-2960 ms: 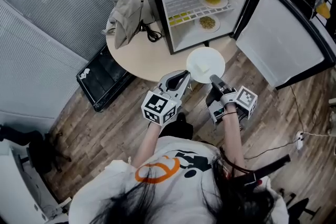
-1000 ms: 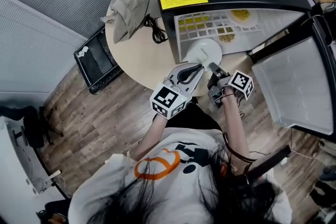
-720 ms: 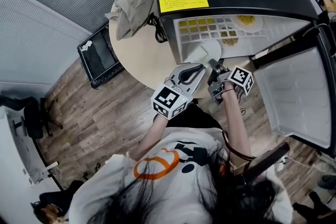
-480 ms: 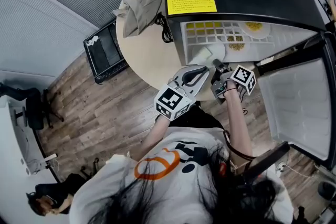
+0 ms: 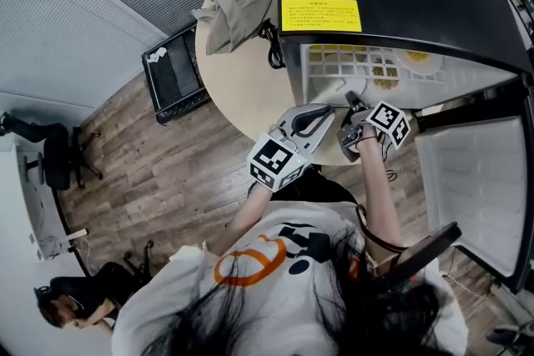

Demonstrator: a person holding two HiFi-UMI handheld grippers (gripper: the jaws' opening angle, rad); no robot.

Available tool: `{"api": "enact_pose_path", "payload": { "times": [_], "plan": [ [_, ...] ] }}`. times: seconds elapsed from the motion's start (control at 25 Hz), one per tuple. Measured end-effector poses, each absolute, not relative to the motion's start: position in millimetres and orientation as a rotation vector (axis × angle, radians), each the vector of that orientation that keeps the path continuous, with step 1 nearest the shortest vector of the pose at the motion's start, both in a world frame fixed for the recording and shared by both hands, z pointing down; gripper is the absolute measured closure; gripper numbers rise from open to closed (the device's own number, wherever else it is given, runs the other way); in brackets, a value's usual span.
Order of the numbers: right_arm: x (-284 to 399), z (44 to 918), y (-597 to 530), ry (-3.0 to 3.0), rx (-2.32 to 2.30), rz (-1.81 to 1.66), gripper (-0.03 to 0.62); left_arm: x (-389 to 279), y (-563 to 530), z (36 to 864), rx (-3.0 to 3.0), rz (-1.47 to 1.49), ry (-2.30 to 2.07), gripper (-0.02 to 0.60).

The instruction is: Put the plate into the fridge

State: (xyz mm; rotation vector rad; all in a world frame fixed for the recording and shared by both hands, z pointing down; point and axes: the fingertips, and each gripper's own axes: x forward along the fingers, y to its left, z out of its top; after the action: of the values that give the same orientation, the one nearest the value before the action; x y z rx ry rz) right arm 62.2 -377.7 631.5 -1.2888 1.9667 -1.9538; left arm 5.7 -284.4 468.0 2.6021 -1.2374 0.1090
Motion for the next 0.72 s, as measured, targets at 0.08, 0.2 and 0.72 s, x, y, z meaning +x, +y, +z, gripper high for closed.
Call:
{"api": "enact_pose_path", "payload": {
  "times": [0.08, 0.2, 0.72],
  "plan": [
    [63.0, 633.1, -381.4, 2.012, -1.335, -1.926, 0.569, 4.5, -285.8, 467.3, 2.601, 0.108, -1.241, 0.563],
    [64.4, 637.0, -382.2, 2.087, -1.391, -1.893, 0.556, 4.2, -286.5, 467.4, 2.599, 0.106, -1.246, 0.563],
    [61.2, 630.8, -387.0, 2.788, -1.889, -1.301, 0.38, 0.7, -284.7, 467.0, 2.605, 0.122, -1.24, 0.563]
  ]
}}
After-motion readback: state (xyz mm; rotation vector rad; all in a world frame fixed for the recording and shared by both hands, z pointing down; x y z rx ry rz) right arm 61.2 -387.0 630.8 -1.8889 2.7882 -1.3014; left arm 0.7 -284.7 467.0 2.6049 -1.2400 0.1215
